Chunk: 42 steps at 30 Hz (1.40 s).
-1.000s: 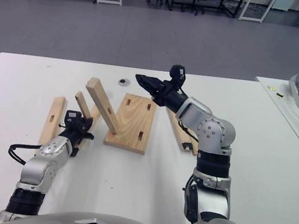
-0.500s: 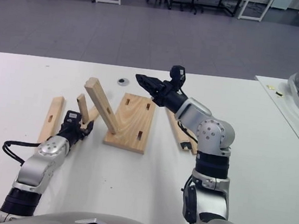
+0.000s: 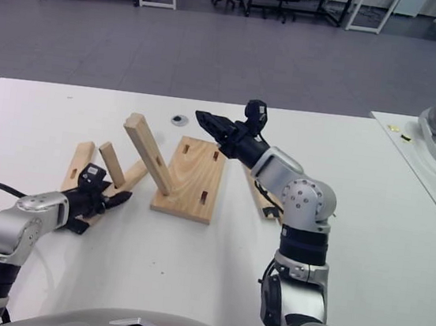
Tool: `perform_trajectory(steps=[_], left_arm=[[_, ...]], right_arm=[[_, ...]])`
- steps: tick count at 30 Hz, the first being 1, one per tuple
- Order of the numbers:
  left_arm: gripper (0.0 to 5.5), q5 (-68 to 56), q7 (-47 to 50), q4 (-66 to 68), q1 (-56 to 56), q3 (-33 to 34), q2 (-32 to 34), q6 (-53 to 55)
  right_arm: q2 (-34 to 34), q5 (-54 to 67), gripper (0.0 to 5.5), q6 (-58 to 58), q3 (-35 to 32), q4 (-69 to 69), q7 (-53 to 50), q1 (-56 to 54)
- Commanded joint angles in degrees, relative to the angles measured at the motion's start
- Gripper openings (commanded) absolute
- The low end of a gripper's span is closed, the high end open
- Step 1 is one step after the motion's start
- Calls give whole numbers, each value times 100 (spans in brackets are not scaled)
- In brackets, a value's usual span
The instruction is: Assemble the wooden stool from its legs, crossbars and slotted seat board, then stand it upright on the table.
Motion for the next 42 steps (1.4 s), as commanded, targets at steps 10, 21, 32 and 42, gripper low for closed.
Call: perform_trajectory(steps=[10, 21, 32, 42], left_arm=[[210, 824, -639, 693, 407, -1094, 1003, -812], [210, -733, -678, 1112, -1820, 996, 670, -532], [210, -1326, -300, -745, -3299, 630, 17, -378], [210, -1437, -624, -1051, -3176, 347, 292, -256]], right_arm=[[42, 14, 312, -17, -179, -25, -246, 1], [83, 59, 312, -36, -270, 34, -297, -119], [864, 1056, 312, -187, -509, 41, -917, -1710], [822, 1142, 312, -491, -579, 301, -1031, -1937]])
